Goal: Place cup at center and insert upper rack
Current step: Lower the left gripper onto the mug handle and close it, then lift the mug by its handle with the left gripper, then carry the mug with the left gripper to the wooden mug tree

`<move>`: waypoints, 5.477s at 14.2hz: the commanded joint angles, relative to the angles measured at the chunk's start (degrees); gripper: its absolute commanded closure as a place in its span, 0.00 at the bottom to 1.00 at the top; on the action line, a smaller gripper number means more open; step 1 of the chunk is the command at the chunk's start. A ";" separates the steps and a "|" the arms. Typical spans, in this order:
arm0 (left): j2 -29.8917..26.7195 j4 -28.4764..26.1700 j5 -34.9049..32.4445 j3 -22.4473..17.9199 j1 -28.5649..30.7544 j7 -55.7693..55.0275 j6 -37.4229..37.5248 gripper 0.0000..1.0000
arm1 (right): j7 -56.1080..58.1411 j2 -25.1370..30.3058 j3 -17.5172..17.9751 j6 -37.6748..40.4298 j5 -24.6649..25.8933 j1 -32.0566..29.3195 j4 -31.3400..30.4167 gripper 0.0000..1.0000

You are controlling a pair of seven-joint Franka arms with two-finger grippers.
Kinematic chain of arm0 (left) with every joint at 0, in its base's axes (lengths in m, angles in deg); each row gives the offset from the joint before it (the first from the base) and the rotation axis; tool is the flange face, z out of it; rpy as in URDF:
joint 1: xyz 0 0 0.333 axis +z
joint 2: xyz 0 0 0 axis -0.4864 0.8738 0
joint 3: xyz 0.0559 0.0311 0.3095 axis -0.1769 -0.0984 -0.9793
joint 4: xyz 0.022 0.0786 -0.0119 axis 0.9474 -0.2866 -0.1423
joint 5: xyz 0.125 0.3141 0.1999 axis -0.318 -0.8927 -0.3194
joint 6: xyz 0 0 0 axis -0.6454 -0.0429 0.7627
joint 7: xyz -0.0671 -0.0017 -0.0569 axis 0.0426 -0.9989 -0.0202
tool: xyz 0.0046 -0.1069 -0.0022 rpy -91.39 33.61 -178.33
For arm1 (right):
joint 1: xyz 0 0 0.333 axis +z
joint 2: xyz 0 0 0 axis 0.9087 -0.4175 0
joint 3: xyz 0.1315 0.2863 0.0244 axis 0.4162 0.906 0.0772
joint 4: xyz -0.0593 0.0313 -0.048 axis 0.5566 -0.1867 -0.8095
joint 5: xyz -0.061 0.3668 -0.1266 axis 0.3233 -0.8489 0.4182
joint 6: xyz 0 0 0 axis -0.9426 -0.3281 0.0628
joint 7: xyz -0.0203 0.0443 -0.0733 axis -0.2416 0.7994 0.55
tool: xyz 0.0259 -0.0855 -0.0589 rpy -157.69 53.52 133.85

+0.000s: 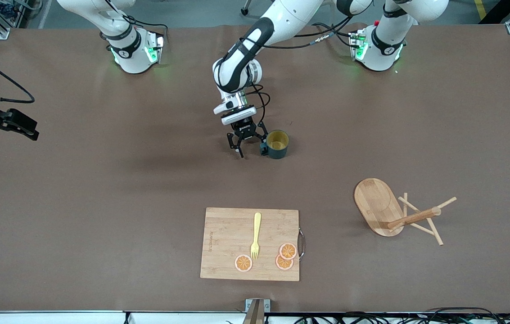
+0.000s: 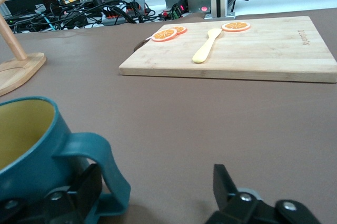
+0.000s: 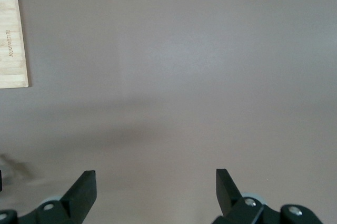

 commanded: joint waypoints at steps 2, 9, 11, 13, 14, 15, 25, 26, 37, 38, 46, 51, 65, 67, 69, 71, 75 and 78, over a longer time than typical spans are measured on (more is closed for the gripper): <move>1.75 1.79 -1.13 -0.33 0.16 0.95 -0.52 0.13 | 0.27 1.26 0.28 -0.06 0.34 -0.43 -0.69 0.00; 2.63 2.93 -1.04 -0.33 0.68 0.87 -0.52 0.33 | 0.44 1.26 0.02 -0.24 0.17 -0.69 -0.34 0.00; 2.63 2.93 -1.04 -0.33 0.68 0.87 -0.52 0.41 | 0.44 1.52 -0.24 -0.15 -1.93 -1.74 -0.69 0.00; 2.63 2.93 -0.95 -0.24 0.68 0.87 -0.52 0.48 | 1.58 1.96 -0.42 -0.15 -5.79 -4.63 -1.04 0.00; 2.63 2.93 -0.95 -0.24 0.68 0.69 -0.52 0.53 | 2.37 2.05 -0.42 -0.24 -6.07 -4.91 -1.04 0.00; 2.63 2.93 -0.95 -0.24 0.68 0.52 -0.52 0.57 | 2.47 2.13 -0.42 -0.41 -6.07 -4.91 -1.04 0.00; 1.23 3.71 1.41 0.20 1.82 -0.98 -0.61 1.00 | 7.65 2.57 -0.07 -2.35 -5.02 -4.29 -2.89 0.00; 1.05 5.11 3.86 0.20 1.91 -0.89 -0.78 1.00 | 7.65 2.57 -0.07 -2.26 -4.93 -4.29 -2.89 0.00; -10.10 10.13 26.79 0.47 8.93 3.68 -7.10 1.00 | 7.83 2.49 0.02 -1.91 -5.11 -4.65 -2.89 0.00; -11.77 10.13 29.78 0.38 9.90 3.77 -8.07 1.00 | 7.83 2.49 0.02 -1.82 -5.19 -4.73 -2.98 0.00; -22.93 9.96 53.43 0.29 19.21 8.33 -12.55 1.00 | 7.92 3.10 -0.07 -2.79 -4.93 -4.29 -4.65 0.00; -26.54 9.70 60.90 0.29 25.81 10.26 -13.79 1.00 | 7.92 2.84 -0.16 -3.05 -4.84 -4.38 -4.21 0.00; -38.04 -3.72 99.22 0.38 44.27 50.66 -12.56 1.00 | 8.44 2.66 -0.07 -2.79 -4.76 -4.03 -3.68 0.00; -40.95 -8.04 103.79 0.38 46.73 56.56 -12.04 1.00 | 8.36 2.58 0.02 -2.87 -3.18 -3.86 -3.68 0.00; -43.33 -11.90 107.74 0.38 49.18 61.31 -11.95 1.00 | 8.36 2.57 0.02 -2.87 -0.90 -2.46 -3.68 0.00; -45.35 -15.86 113.10 0.38 51.47 65.45 -11.60 0.99 | 7.92 2.57 0.02 -2.79 -0.71 -2.36 -3.68 0.00; -45.54 -17.90 119.97 0.29 56.74 68.01 -8.00 0.99 | 7.48 2.57 0.02 -2.09 -1.32 -2.54 -3.77 0.00; -44.13 -17.73 123.06 0.20 59.03 68.01 -7.81 0.99 | 7.48 2.66 -0.07 -0.15 -1.59 -2.62 -3.77 0.00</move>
